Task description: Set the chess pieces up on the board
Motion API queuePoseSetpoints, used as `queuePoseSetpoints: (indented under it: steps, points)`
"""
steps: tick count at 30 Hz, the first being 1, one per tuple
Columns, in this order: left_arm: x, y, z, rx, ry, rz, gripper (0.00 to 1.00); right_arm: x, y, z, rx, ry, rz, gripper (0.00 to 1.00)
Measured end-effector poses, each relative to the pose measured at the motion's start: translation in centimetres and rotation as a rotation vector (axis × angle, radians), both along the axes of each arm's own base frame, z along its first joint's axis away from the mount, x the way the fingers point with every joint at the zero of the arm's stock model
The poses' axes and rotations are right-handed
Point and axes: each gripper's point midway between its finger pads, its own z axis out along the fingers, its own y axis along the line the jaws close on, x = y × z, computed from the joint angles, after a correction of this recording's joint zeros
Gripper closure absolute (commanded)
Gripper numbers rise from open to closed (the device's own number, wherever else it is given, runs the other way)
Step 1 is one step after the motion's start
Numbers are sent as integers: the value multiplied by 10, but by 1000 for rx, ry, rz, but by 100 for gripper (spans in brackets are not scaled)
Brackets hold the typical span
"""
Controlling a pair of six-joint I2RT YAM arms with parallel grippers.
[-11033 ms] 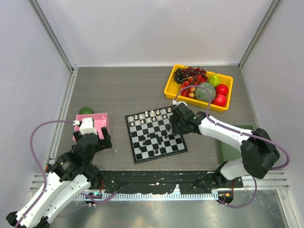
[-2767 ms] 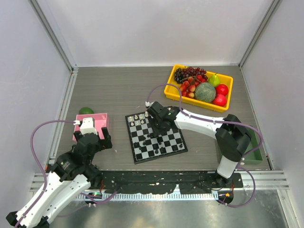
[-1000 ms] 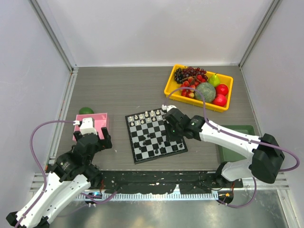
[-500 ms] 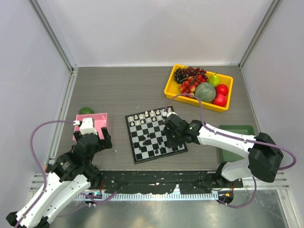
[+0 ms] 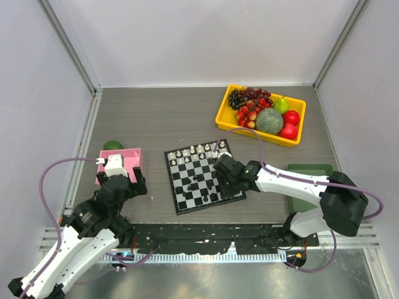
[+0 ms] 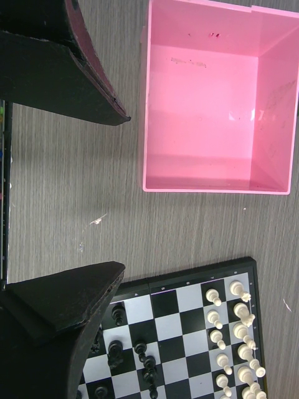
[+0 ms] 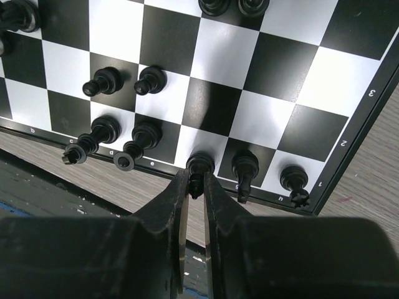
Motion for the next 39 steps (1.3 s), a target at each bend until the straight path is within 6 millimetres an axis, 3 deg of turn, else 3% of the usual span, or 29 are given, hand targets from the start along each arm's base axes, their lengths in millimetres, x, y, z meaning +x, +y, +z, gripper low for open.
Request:
queuePoseSetpoints:
  steps: [13, 18, 25, 34, 39]
  points:
    - [0, 0, 0, 0, 0, 0, 1, 4, 4, -3, 9, -14, -7, 82]
    - [0, 0, 0, 0, 0, 0, 1, 5, 5, -3, 13, -15, -8, 69]
    - [0, 0, 0, 0, 0, 0, 1, 4, 5, -2, 11, -13, -9, 62]
    - [0, 0, 0, 0, 0, 0, 1, 11, 18, 22, 63, -48, -2, 58]
    - [0, 0, 1, -2, -3, 0, 1, 9, 25, 26, 82, -47, 15, 58]
